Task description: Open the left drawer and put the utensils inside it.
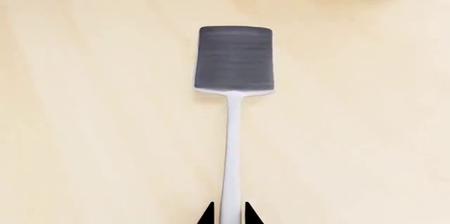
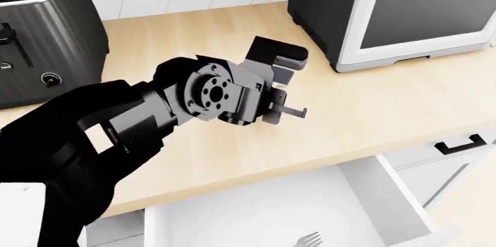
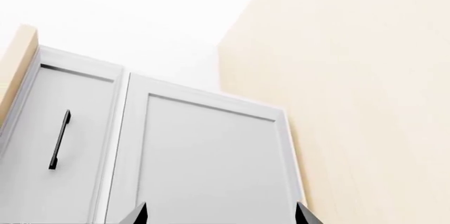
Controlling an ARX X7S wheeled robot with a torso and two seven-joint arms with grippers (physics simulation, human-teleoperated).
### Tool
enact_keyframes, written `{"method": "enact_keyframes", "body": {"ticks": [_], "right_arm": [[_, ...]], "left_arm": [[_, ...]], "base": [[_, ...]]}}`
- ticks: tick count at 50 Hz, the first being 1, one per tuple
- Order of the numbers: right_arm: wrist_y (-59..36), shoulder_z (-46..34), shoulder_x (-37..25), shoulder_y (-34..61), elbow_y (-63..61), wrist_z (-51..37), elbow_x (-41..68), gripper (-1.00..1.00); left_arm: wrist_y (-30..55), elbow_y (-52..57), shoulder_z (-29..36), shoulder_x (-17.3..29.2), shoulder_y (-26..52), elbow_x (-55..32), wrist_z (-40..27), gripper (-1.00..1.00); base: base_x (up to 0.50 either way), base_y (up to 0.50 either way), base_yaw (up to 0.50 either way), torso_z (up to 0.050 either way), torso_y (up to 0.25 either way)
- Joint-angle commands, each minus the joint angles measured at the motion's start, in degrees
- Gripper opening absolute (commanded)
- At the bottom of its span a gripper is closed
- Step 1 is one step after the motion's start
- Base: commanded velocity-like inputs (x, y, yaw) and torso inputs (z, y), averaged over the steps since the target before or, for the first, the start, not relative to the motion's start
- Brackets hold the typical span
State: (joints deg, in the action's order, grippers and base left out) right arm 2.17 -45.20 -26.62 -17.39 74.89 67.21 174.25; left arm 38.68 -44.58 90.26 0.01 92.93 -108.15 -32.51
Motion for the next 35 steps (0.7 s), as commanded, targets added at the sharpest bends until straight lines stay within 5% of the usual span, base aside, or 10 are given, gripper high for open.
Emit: {"method": "enact_keyframes", "body": {"ticks": [1,11,20,35], "right_arm": [[-0.1,0.4,0.0,0.1,-0.1,0.3,-0.5,1.00],[0.1,0.7,0.1,0.2,-0.2,0.5,-1.2,1.00],[0.3,1.4,-0.1,-0.3,-0.7,1.0,-1.7,1.00],[6.3,3.6,-2.8,-3.5,-10.8,0.6,-2.6,1.00]], "left_arm": [[1.8,2.4,0.9,0.0,5.6,-0.5,-0.8,-1.00],[3.8,3.7,0.8,0.0,11.7,-1.6,1.0,-1.00],[12.1,4.7,1.6,0.4,21.9,1.3,12.4,-1.00],[15.1,29.9,-1.5,15.8,23.4,-4.6,5.4,-1.00]], "base": [[0.00,0.00,0.00,0.000,0.000],[0.00,0.00,0.00,0.000,0.000],[0.00,0.00,0.00,0.000,0.000],[0.00,0.00,0.00,0.000,0.000]]}}
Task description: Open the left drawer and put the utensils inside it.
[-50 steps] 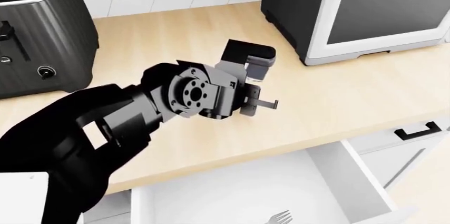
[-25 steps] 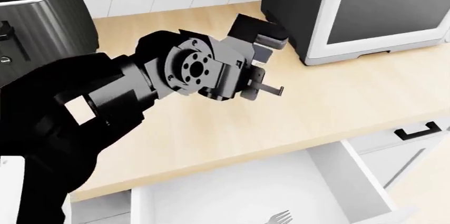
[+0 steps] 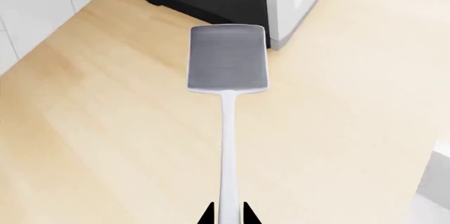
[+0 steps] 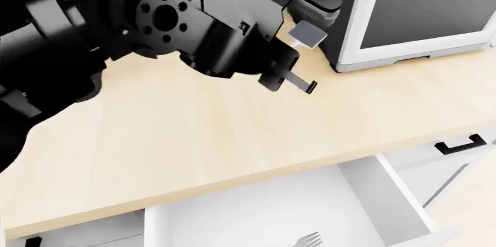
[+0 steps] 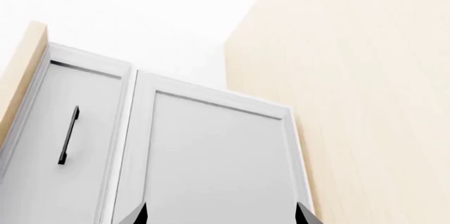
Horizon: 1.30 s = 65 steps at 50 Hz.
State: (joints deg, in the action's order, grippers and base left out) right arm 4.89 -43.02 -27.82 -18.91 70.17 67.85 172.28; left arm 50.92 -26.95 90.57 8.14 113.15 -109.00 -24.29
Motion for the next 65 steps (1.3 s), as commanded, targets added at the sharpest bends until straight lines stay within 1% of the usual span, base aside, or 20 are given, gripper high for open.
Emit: {"method": "enact_keyframes", "body": {"ticks": [1,3,6,9,15,17,21,27,33,36,37,38,40,41,42,43,51,57,60,65], "right_arm": [[3.7,1.5,-1.7,-2.1,-6.3,-0.2,-0.7,1.00],[3.2,1.6,-1.3,-1.8,-5.4,-0.3,-1.0,1.00],[3.2,1.7,-1.1,-1.5,-5.0,-0.3,-1.4,1.00],[5.1,2.2,-1.8,-2.5,-7.9,-0.4,-1.6,1.00],[7.7,2.7,-2.5,-3.3,-11.3,-0.8,-2.2,1.00],[7.2,2.7,-2.2,-3.0,-10.5,-0.9,-2.4,1.00],[6.1,2.9,-1.8,-2.7,-9.1,-0.9,-2.6,1.00],[7.7,3.9,-2.7,-4.1,-12.1,-1.1,-2.7,1.00],[7.7,4.4,-2.8,-4.3,-12.3,-1.2,-2.9,1.00],[7.1,4.4,-2.3,-3.7,-10.9,-1.3,-3.2,1.00],[6.6,4.3,-2.0,-3.3,-10.0,-1.4,-3.4,1.00],[6.1,4.3,-1.7,-2.9,-9.0,-1.4,-3.5,1.00],[5.6,4.3,-1.5,-2.7,-8.2,-1.4,-3.7,1.00],[5.3,4.4,-1.4,-2.6,-7.8,-1.4,-3.7,1.00],[5.3,4.4,-1.4,-2.5,-7.7,-1.4,-3.8,1.00],[5.4,4.4,-1.3,-2.3,-7.6,-1.5,-4.0,1.00],[4.6,4.6,-0.7,-1.7,-5.9,-1.7,-4.7,1.00],[3.3,4.6,0.0,-0.8,-3.6,-1.7,-5.2,1.00],[6.8,5.4,-1.5,-2.9,-9.5,-2.0,-5.2,1.00],[6.7,5.7,-1.4,-2.9,-9.5,-2.2,-5.5,1.00]], "left_arm": [[2.9,14.5,-2.3,8.9,3.5,-4.8,-3.9,-1.00],[3.0,19.4,-3.1,11.3,3.8,-6.3,-5.8,-1.00],[2.8,23.6,-4.2,13.6,4.1,-8.6,-7.7,-1.00],[2.6,28.5,-5.6,15.8,4.4,-10.8,-8.5,-1.00],[2.3,33.5,-7.6,18.0,3.4,-12.4,-6.3,-1.00],[2.3,35.0,-8.2,18.5,3.0,-12.7,-5.3,-1.00],[2.4,37.0,-8.8,18.8,2.1,-12.5,-3.8,-1.00],[2.6,38.8,-9.2,18.8,0.9,-12.4,-2.2,-1.00],[3.2,39.7,-9.6,18.8,0.1,-11.0,0.1,-1.00],[3.8,40.9,-10.3,19.0,-0.5,-9.3,3.3,-1.00],[3.8,40.8,-10.3,19.1,-0.6,-9.1,3.3,-1.00],[4.6,41.0,-10.6,19.3,-1.0,-7.6,6.2,-1.00],[4.6,41.2,-10.7,19.6,-1.5,-6.8,6.9,-1.00],[5.0,42.0,-11.2,19.9,-2.0,-4.5,9.9,-1.00],[4.7,41.6,-11.4,20.2,-2.3,-4.4,10.2,-1.00],[4.5,41.4,-12.0,20.3,-2.5,-3.0,12.2,-1.00],[4.7,39.3,-11.8,20.6,-3.7,1.2,16.8,-1.00],[4.9,39.8,-11.4,21.5,-4.8,3.2,18.6,-1.00],[5.1,40.0,-11.5,21.5,-4.6,2.9,18.6,-1.00],[4.9,41.3,-11.2,21.4,-5.6,2.8,18.3,-1.00]], "base": [[0.00,0.00,0.00,0.000,0.000],[0.00,0.00,0.00,0.000,0.000],[0.00,0.00,0.00,0.000,0.000],[0.00,0.00,0.00,0.000,0.000],[0.00,0.00,0.00,0.000,0.000],[0.00,0.00,0.00,0.000,0.000],[0.00,0.00,0.00,0.000,0.000],[0.00,0.00,0.00,0.000,0.000],[0.00,0.00,0.00,0.000,0.000],[0.00,0.00,0.00,0.000,0.000],[0.00,0.00,0.00,0.000,0.000],[0.00,0.00,0.00,0.000,0.000],[0.00,0.00,0.00,0.000,0.000],[0.00,0.00,0.00,0.000,0.000],[0.00,0.00,0.00,0.000,0.000],[0.00,0.00,0.00,0.000,0.000],[0.00,0.00,0.00,0.000,0.000],[0.00,0.00,0.00,0.000,0.000],[0.00,0.00,0.00,0.000,0.000],[0.00,0.00,0.00,0.000,0.000]]}}
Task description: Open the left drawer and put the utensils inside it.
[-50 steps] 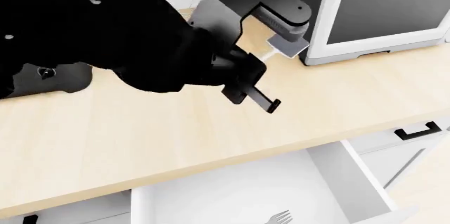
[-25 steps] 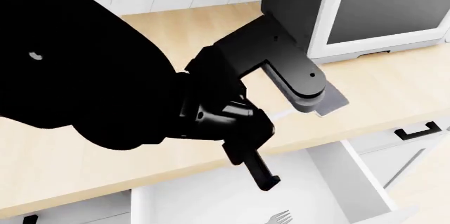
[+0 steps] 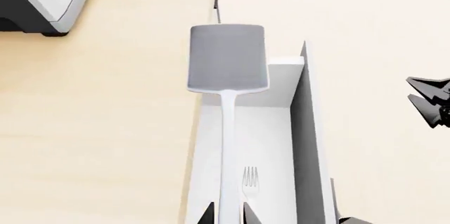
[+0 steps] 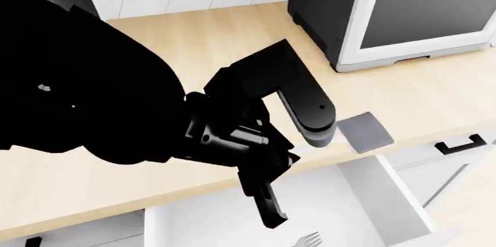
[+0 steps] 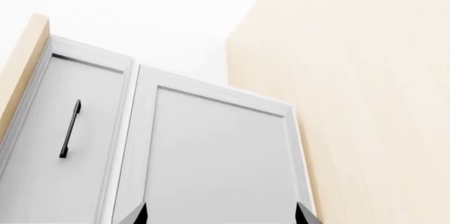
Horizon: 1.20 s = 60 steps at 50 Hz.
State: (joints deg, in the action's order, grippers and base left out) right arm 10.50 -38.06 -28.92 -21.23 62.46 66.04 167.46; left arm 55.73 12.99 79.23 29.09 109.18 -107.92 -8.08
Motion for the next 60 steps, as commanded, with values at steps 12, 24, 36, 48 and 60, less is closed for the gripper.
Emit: {"method": "enact_keyframes", "body": {"ticks": [12,24,36,48,60], "right_arm": [[1.0,1.3,-0.1,-0.4,-1.5,-0.7,-1.3,1.00],[1.7,1.8,-0.1,-0.5,-2.1,-1.0,-2.1,1.00],[0.7,2.3,0.3,-0.1,-0.8,-1.1,-2.6,1.00],[0.5,3.0,0.4,-0.4,-0.9,-1.1,-3.0,1.00],[-2.1,3.1,1.4,1.1,3.4,-0.9,-3.6,1.00]], "left_arm": [[-0.4,4.8,1.9,-1.6,-5.2,3.1,1.2,-1.00],[-0.9,5.6,3.3,-3.0,-7.9,3.9,0.6,-1.00],[-1.1,2.4,5.1,-3.5,-10.2,4.1,-1.1,-1.00],[-0.5,0.8,6.3,-4.3,-11.0,4.4,-1.4,-1.00],[-0.1,-1.5,7.0,-5.0,-11.1,2.7,-3.0,-1.00]], "base": [[0.00,0.00,0.00,0.000,0.000],[0.00,0.00,0.00,0.000,0.000],[0.00,0.00,0.00,0.000,0.000],[0.00,0.00,0.00,0.000,0.000],[0.00,0.00,0.00,0.000,0.000]]}}
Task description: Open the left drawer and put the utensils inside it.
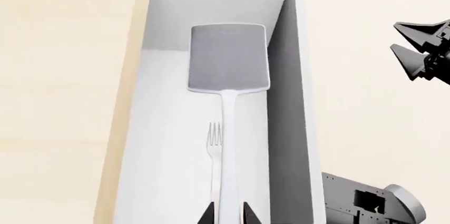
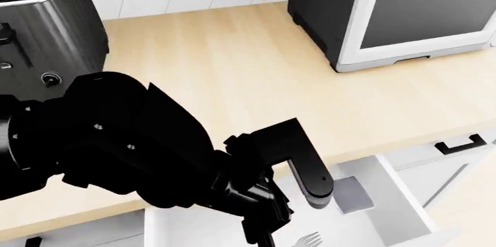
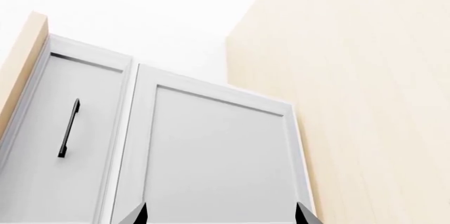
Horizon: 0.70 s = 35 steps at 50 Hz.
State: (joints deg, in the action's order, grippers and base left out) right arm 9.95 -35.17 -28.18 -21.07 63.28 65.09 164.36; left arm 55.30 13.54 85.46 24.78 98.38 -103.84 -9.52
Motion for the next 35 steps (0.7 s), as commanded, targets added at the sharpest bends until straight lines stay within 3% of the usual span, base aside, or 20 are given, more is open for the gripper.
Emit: {"method": "enact_keyframes", "body": {"ticks": [1,24,25,35], "right_arm": [[-1.4,0.3,0.7,0.9,2.4,0.0,-0.6,1.00],[0.1,1.6,0.2,-0.4,-0.6,-0.4,-1.5,1.00],[0.3,1.7,0.1,-0.5,-0.8,-0.4,-1.5,1.00],[0.7,2.3,0.0,-0.9,-1.5,-0.5,-1.8,1.00]], "left_arm": [[0.3,-2.9,0.9,-0.8,-0.3,-2.1,-2.4,-1.00],[-0.2,-5.7,0.7,-1.2,0.0,-4.0,-4.6,-1.00],[-0.2,-5.7,0.7,-1.2,0.0,-4.1,-4.7,1.00],[0.2,-5.3,0.8,-1.1,0.2,-3.4,-4.1,1.00]], "base": [[0.00,0.00,0.00,0.000,0.000],[0.00,0.00,0.00,0.000,0.000],[0.00,0.00,0.00,0.000,0.000],[0.00,0.00,0.00,0.000,0.000]]}}
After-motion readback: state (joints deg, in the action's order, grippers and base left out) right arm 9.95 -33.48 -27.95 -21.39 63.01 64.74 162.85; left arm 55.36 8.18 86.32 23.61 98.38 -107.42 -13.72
